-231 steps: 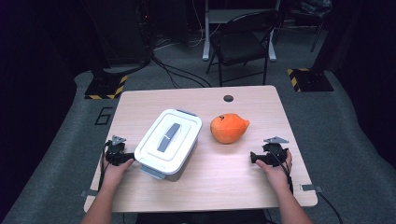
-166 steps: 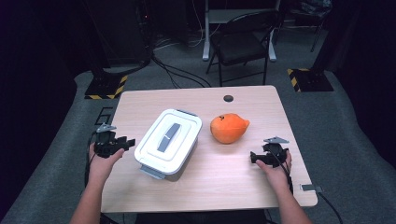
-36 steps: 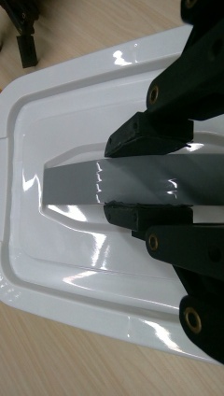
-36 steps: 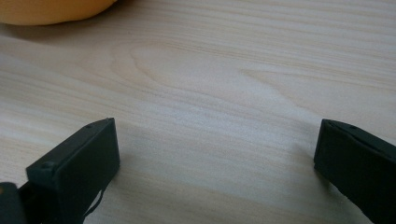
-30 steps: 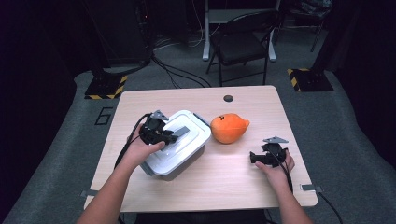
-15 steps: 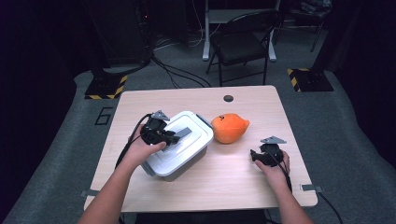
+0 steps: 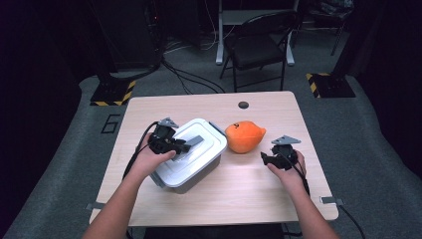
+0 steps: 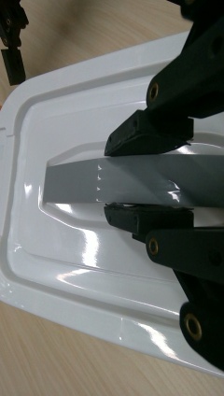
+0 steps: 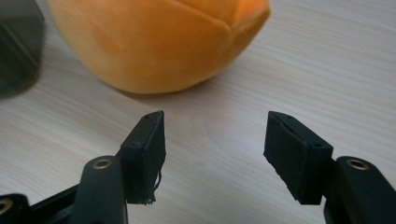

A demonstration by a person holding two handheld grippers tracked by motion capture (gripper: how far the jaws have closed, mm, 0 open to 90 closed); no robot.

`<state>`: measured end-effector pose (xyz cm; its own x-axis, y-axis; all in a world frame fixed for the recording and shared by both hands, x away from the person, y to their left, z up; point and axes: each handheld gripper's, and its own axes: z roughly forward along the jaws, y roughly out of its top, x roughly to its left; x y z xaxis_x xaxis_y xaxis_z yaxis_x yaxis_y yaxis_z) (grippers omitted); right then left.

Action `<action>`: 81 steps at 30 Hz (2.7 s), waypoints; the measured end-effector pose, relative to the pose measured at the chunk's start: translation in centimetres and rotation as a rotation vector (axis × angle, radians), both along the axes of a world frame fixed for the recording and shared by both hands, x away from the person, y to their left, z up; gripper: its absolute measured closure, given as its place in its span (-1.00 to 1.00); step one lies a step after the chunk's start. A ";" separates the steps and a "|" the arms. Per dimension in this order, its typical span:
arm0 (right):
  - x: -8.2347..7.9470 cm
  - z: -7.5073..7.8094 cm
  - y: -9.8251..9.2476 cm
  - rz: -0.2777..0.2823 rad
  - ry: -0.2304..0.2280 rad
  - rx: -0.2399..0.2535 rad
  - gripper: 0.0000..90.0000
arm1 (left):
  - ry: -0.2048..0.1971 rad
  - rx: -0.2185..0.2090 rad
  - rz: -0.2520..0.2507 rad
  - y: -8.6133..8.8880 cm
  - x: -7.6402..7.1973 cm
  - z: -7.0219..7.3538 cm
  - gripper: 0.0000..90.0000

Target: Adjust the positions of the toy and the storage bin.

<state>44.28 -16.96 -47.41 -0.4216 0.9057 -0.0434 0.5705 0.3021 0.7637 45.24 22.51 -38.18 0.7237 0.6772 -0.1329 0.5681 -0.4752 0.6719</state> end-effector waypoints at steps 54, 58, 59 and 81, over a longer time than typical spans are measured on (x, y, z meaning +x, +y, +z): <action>6.5 6.7 8.7 0.271 0.047 -0.090 -0.10 | 0.027 -0.027 -0.007 0.5 0.3 -0.1 0.40; 6.9 6.3 8.7 0.261 0.076 -0.090 -0.09 | 0.030 -0.031 -0.007 0.5 0.3 -0.1 0.40; 7.0 6.2 8.7 0.249 0.087 -0.090 -0.09 | 0.031 -0.031 -0.007 0.5 0.3 -0.1 0.40; 6.6 4.9 7.1 0.218 0.037 -0.222 0.41 | 0.040 -0.051 -0.004 0.7 0.3 -0.2 0.40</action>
